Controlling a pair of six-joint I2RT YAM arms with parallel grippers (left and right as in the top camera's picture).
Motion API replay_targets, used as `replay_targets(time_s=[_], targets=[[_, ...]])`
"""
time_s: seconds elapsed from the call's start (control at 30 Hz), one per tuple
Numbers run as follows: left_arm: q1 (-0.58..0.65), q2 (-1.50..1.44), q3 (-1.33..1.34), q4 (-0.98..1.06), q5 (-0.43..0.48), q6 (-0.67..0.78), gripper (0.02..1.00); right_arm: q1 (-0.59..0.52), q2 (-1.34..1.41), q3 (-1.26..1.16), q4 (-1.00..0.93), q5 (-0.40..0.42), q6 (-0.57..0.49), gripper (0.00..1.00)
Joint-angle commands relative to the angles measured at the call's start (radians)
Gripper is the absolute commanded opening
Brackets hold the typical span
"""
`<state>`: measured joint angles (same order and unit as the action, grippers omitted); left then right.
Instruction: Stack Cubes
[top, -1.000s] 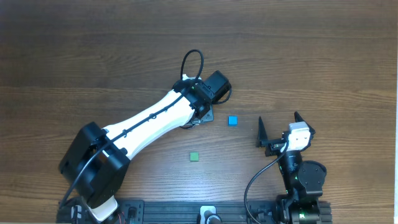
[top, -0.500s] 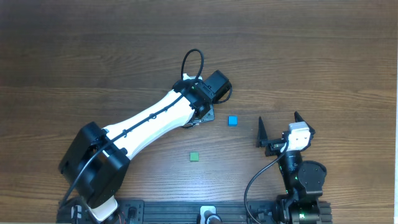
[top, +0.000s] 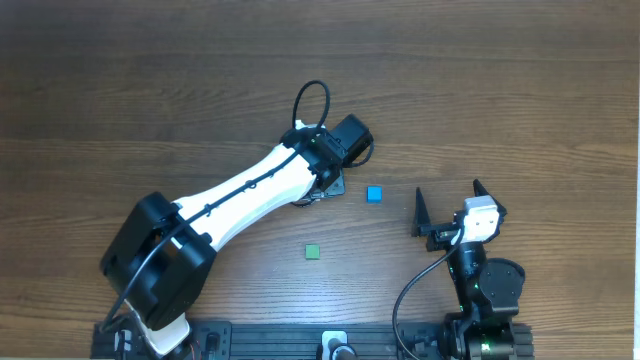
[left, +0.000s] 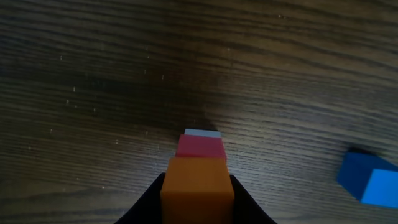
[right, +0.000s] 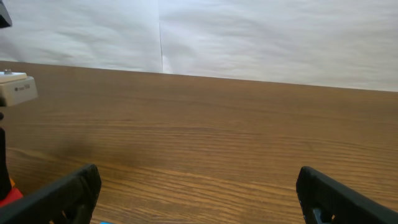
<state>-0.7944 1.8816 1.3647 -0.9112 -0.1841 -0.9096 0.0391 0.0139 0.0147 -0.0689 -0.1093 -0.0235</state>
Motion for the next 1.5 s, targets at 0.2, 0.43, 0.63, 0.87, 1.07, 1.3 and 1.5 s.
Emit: replay_targets(time_s=[0.2,0.43,0.63,0.87,1.07,1.3,1.5], targets=[[0.007,0.013,-0.005,0.003,-0.008,-0.012,0.042,0.006,-0.007,-0.009,0.002,0.005,0.0,0.991],[0.007,0.013,-0.005,0.003,-0.004,-0.012,0.045,0.006,-0.007,-0.009,0.002,0.005,0.0,0.993],[0.007,0.013,-0.005,0.003,-0.002,-0.012,0.047,0.006,-0.007,-0.009,0.002,0.005,0.0,0.993],[0.007,0.013,-0.006,0.003,0.0,-0.012,0.049,0.006,-0.007,-0.009,0.002,0.005,0.0,0.991],[0.007,0.013,-0.006,0.003,0.0,-0.012,0.053,0.006,-0.007,-0.009,0.002,0.005,0.0,0.993],[0.007,0.013,-0.009,0.003,0.009,-0.012,0.058,0.006,-0.007,-0.009,0.002,0.005,0.0,0.993],[0.007,0.013,-0.013,0.003,0.011,-0.012,0.066,0.006,-0.007,-0.009,0.002,0.005,0.0,0.991]])
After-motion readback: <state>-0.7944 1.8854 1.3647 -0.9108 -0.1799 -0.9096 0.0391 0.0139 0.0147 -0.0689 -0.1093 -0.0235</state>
